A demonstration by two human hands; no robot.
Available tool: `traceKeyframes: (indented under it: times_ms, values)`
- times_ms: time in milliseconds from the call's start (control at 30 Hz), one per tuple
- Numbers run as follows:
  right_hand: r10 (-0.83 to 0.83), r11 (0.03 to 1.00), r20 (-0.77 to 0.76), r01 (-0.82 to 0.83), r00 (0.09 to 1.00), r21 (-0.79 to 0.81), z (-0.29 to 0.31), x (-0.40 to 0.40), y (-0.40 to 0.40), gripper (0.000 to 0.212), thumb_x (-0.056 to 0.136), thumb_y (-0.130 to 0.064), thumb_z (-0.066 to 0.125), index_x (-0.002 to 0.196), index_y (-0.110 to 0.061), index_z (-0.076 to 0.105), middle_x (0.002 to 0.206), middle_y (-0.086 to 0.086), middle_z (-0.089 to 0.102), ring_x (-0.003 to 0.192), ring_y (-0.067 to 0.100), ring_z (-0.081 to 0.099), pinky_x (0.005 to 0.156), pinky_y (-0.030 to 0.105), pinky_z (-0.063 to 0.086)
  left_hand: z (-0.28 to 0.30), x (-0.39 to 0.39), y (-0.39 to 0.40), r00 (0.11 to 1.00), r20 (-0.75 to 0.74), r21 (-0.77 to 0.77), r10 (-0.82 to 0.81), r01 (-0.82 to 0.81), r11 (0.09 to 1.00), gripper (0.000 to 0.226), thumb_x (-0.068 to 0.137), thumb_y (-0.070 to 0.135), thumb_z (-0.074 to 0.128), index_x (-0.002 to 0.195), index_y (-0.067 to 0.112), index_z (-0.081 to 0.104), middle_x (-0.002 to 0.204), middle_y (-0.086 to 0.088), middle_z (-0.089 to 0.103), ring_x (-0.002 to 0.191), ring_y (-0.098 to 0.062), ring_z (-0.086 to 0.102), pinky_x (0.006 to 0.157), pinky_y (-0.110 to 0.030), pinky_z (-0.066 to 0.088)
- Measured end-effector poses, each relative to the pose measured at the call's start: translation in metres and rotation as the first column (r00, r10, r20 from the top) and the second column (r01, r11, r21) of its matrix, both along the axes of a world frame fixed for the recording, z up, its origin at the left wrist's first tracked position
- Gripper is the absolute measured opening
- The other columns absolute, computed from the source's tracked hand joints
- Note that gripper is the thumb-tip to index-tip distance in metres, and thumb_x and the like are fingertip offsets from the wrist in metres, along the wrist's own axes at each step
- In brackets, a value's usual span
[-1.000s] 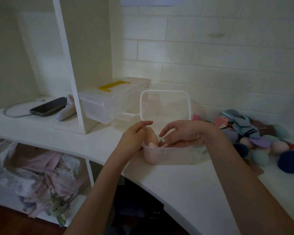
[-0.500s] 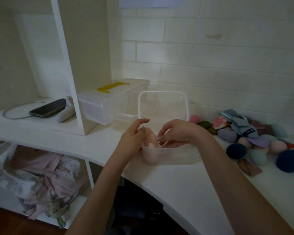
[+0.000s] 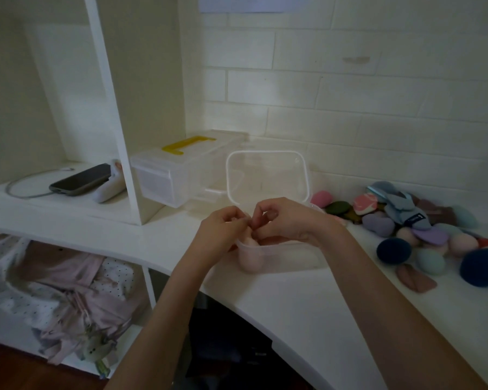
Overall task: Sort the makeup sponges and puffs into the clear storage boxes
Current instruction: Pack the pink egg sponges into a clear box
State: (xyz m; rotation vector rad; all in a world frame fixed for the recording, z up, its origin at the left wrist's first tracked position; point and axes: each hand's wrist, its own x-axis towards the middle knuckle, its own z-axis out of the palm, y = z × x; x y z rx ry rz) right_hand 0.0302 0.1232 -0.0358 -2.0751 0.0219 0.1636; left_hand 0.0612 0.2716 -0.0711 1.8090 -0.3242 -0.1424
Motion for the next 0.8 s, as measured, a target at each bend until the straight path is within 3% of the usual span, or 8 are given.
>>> traceKeyframes:
  times_ms: [133,267,400,533,633,667,733,800]
  values:
    - [-0.001,1.0,-0.051,0.0,0.999,-0.024,0.0,0.001,-0.002,0.017,0.08,0.004,0.069,0.081,-0.011,0.06,0.092,0.016,0.065,0.084,0.022,0.063,0.089,0.036,0.053,0.002,-0.001,0.0,1.0,0.022,0.019,0.01,-0.01,1.0,0.014,0.086,0.014,0.058,0.074,0.018,0.064,0.082,-0.003,0.064,0.071,-0.013,0.06,0.062,-0.027,0.053]
    - [-0.029,0.997,-0.144,0.019,0.989,-0.073,0.007,0.0,-0.008,0.011,0.084,-0.007,0.069,0.093,-0.012,0.065,0.101,0.014,0.07,0.087,0.021,0.067,0.088,0.032,0.055,0.006,-0.004,0.0,0.993,0.115,0.055,0.023,-0.029,0.998,0.016,0.095,0.024,0.052,0.09,0.017,0.065,0.093,0.001,0.062,0.081,-0.014,0.06,0.068,-0.037,0.058]
    - [-0.068,0.997,-0.13,0.061,0.989,-0.053,0.016,-0.003,-0.008,0.009,0.088,-0.004,0.062,0.096,-0.008,0.067,0.093,0.015,0.069,0.085,0.022,0.067,0.078,0.029,0.058,0.009,-0.005,-0.002,0.972,0.231,0.092,0.044,-0.066,0.994,0.019,0.098,0.021,0.045,0.099,0.015,0.064,0.085,0.01,0.052,0.071,-0.008,0.054,0.068,-0.043,0.058]
    - [-0.119,0.99,-0.079,0.113,0.99,-0.083,0.019,-0.003,-0.007,0.009,0.09,-0.011,0.063,0.097,-0.006,0.066,0.083,0.013,0.068,0.074,0.019,0.067,0.073,0.03,0.059,0.007,0.002,-0.001,0.922,0.376,0.141,0.091,-0.154,0.978,0.018,0.097,0.019,0.045,0.095,0.02,0.063,0.097,-0.004,0.058,0.065,-0.016,0.055,0.064,-0.037,0.052]
    - [-0.147,0.987,-0.048,0.144,0.988,-0.067,0.02,-0.005,-0.009,0.016,0.091,-0.014,0.062,0.102,-0.003,0.066,0.087,0.015,0.068,0.073,0.02,0.067,0.069,0.027,0.06,0.007,0.004,-0.001,0.915,0.389,0.13,0.104,-0.166,0.978,0.019,0.097,0.017,0.044,0.093,0.022,0.062,0.1,-0.009,0.061,0.064,-0.017,0.055,0.059,-0.026,0.045]
    - [-0.147,0.987,-0.039,0.144,0.988,-0.065,0.021,-0.006,-0.01,0.017,0.091,-0.015,0.062,0.102,-0.003,0.067,0.089,0.016,0.068,0.074,0.02,0.067,0.068,0.026,0.06,0.008,0.002,-0.003,0.915,0.391,0.144,0.1,-0.168,0.975,0.019,0.097,0.017,0.044,0.093,0.024,0.062,0.104,-0.008,0.06,0.071,-0.016,0.057,0.063,-0.024,0.043]
    - [-0.144,0.987,-0.02,0.142,0.989,-0.075,0.025,-0.008,-0.009,0.017,0.092,-0.016,0.061,0.101,-0.004,0.067,0.091,0.016,0.07,0.076,0.021,0.068,0.068,0.026,0.06,0.012,-0.005,-0.008,0.895,0.433,0.208,0.107,-0.215,0.954,0.019,0.097,0.018,0.045,0.098,0.028,0.061,0.117,-0.008,0.053,0.102,-0.023,0.054,0.084,-0.025,0.04]
    - [-0.173,0.98,0.042,0.176,0.984,-0.093,0.029,-0.01,-0.01,0.016,0.092,-0.017,0.061,0.099,-0.005,0.068,0.092,0.015,0.071,0.077,0.021,0.069,0.069,0.027,0.06,0.019,-0.019,-0.014,0.843,0.519,0.236,0.141,-0.3,0.924,0.02,0.097,0.016,0.046,0.107,0.025,0.061,0.128,-0.01,0.044,0.121,-0.028,0.039,0.089,-0.019,0.025]
